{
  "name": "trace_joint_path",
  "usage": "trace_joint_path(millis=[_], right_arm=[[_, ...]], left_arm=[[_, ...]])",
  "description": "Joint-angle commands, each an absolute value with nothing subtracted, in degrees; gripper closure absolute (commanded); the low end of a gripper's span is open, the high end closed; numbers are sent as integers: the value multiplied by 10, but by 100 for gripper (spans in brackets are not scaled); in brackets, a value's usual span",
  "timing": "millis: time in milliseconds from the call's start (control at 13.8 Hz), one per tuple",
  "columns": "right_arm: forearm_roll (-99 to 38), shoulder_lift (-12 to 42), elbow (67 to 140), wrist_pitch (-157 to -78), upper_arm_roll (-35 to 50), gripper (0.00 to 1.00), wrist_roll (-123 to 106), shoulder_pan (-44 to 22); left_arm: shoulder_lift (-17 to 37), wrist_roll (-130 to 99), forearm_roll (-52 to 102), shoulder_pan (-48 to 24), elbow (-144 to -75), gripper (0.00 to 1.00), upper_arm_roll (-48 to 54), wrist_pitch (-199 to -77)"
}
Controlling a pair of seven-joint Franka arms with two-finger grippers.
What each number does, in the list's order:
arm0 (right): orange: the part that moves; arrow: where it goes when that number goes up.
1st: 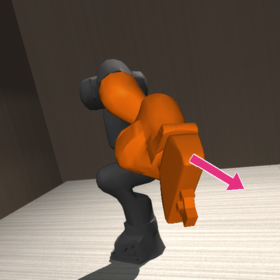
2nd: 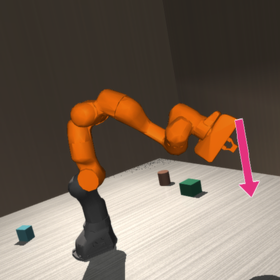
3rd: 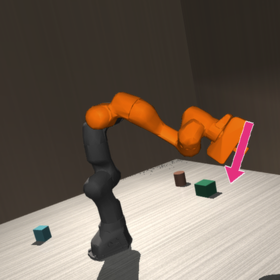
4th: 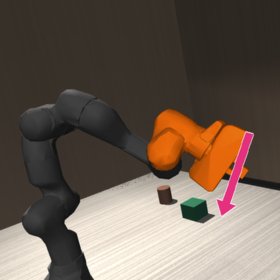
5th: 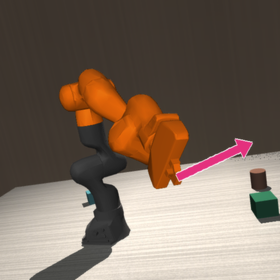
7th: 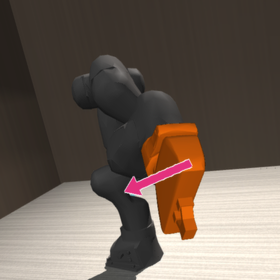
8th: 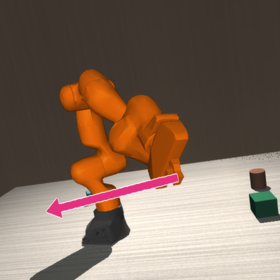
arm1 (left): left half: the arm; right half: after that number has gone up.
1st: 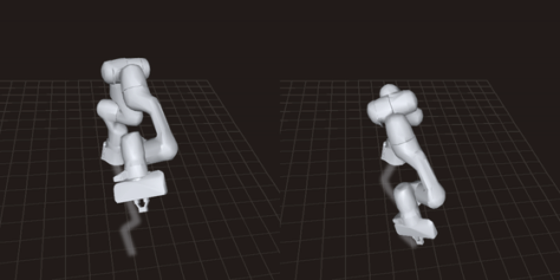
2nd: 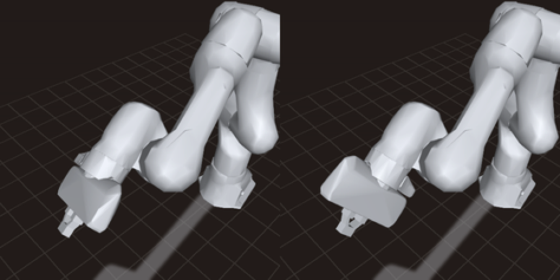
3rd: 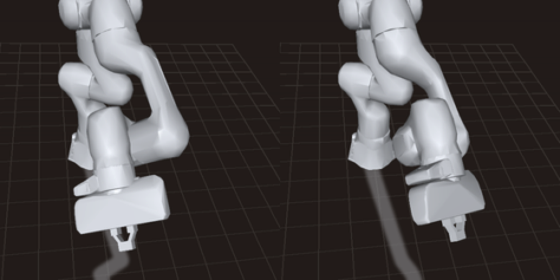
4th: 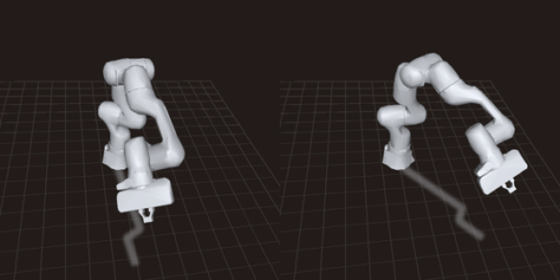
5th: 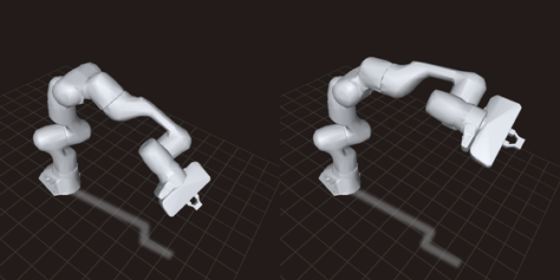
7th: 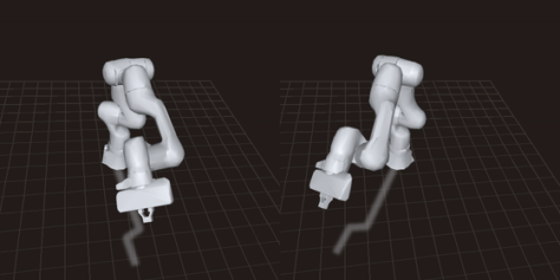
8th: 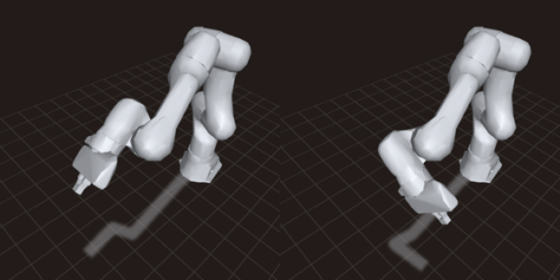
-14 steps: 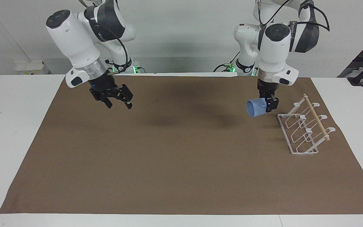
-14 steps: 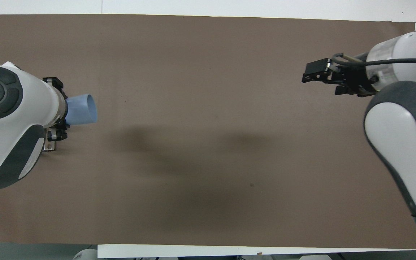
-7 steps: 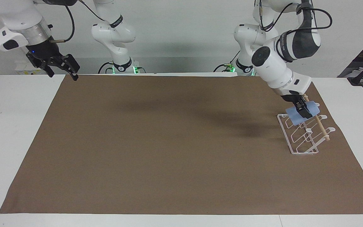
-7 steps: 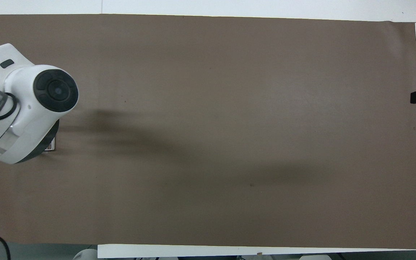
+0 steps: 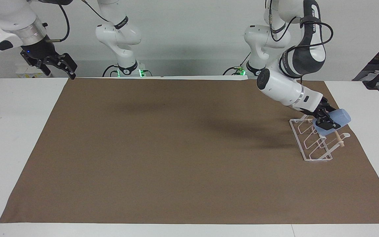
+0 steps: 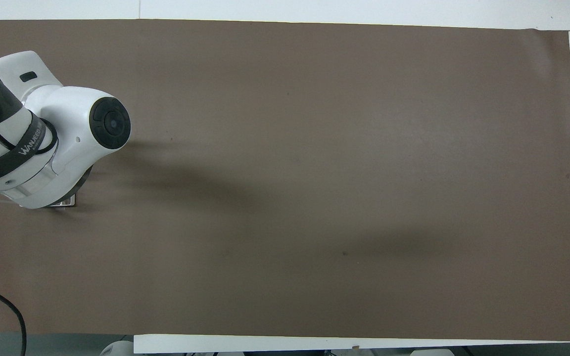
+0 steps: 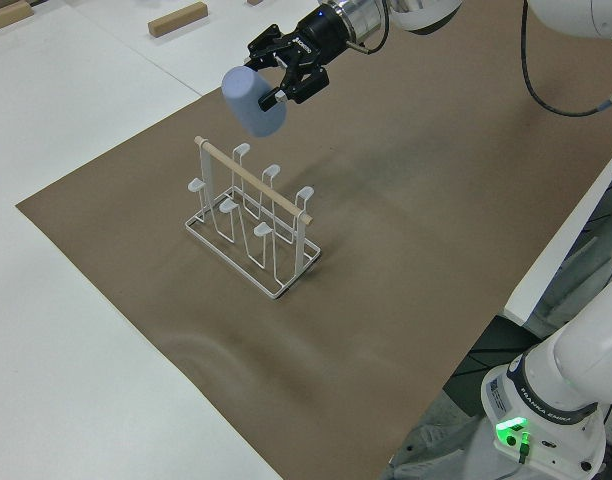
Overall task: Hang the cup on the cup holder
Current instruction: 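Lower the cup onto the rack's wooden peg with the left gripper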
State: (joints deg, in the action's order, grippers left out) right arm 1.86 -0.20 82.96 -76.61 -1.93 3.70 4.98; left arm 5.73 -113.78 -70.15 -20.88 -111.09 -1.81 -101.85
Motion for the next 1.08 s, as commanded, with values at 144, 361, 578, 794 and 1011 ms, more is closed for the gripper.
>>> trace_joint_path(millis=[144, 361, 578, 794, 1011], right_arm=[[27, -7, 839, -761, -11, 1, 8, 63], [27, -7, 840, -763, -19, 1, -1, 55], [26, -7, 840, -762, -23, 1, -1, 54], [24, -10, 841, -760, -24, 1, 4, 48], [24, -17, 852, -759, -29, 1, 3, 47]], left_arm=[[113, -1121, -750, -190, -1099, 70, -16, -1030], [113, -1121, -749, -188, -1100, 70, -15, -1034], [113, -1122, -744, -183, -1102, 70, -14, -1041], [130, -1123, -746, -171, -1104, 70, -15, -1052], [143, -1126, -745, -171, -1103, 70, -14, -1051]])
